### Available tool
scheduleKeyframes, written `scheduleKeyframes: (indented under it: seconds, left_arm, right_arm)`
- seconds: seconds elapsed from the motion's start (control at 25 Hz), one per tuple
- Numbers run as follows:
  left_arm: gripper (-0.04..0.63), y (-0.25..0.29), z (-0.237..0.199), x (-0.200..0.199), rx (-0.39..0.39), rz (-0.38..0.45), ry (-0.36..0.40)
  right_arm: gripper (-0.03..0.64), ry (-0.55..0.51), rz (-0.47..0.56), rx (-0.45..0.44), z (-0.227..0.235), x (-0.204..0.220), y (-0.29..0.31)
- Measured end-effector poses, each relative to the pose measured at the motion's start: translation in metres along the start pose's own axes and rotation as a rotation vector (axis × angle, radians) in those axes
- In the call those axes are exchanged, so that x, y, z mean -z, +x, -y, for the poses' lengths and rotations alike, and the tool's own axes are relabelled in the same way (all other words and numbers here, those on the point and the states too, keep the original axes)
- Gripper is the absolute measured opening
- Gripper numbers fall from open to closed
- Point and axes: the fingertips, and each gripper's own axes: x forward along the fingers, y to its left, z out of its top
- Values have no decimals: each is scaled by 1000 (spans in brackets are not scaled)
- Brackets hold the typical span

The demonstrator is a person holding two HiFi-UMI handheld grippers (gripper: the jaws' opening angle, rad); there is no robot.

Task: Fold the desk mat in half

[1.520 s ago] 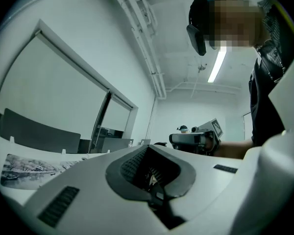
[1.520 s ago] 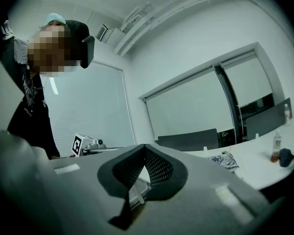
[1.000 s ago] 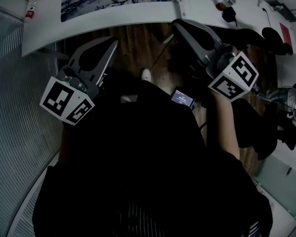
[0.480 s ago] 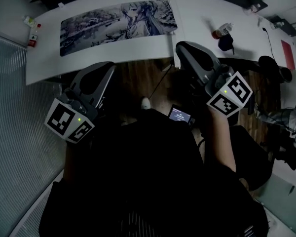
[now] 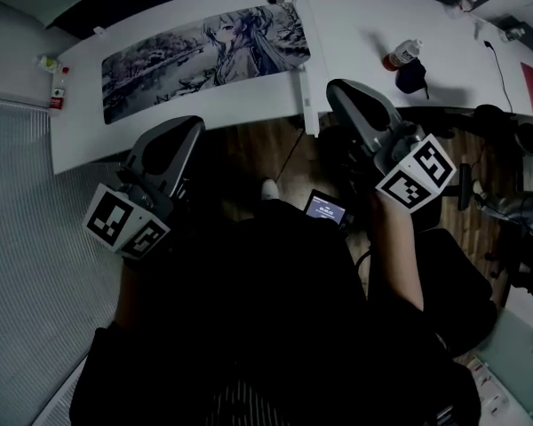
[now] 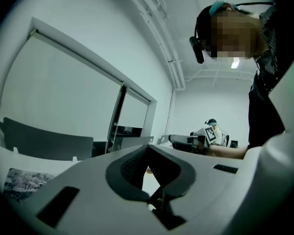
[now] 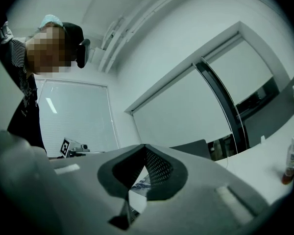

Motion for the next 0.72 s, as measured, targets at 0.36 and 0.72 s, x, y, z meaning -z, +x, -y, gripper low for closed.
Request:
scheduleKeyframes:
  seconds: [0.36,0.72]
  left_arm:
    - [6,14,-41,-11,-67,-101,76]
    - [6,21,-74,15,-2,-133,36]
  right_arm:
    - [0,28,0,11,36,-8,-3]
    - [0,30,-8,57,40,5,27]
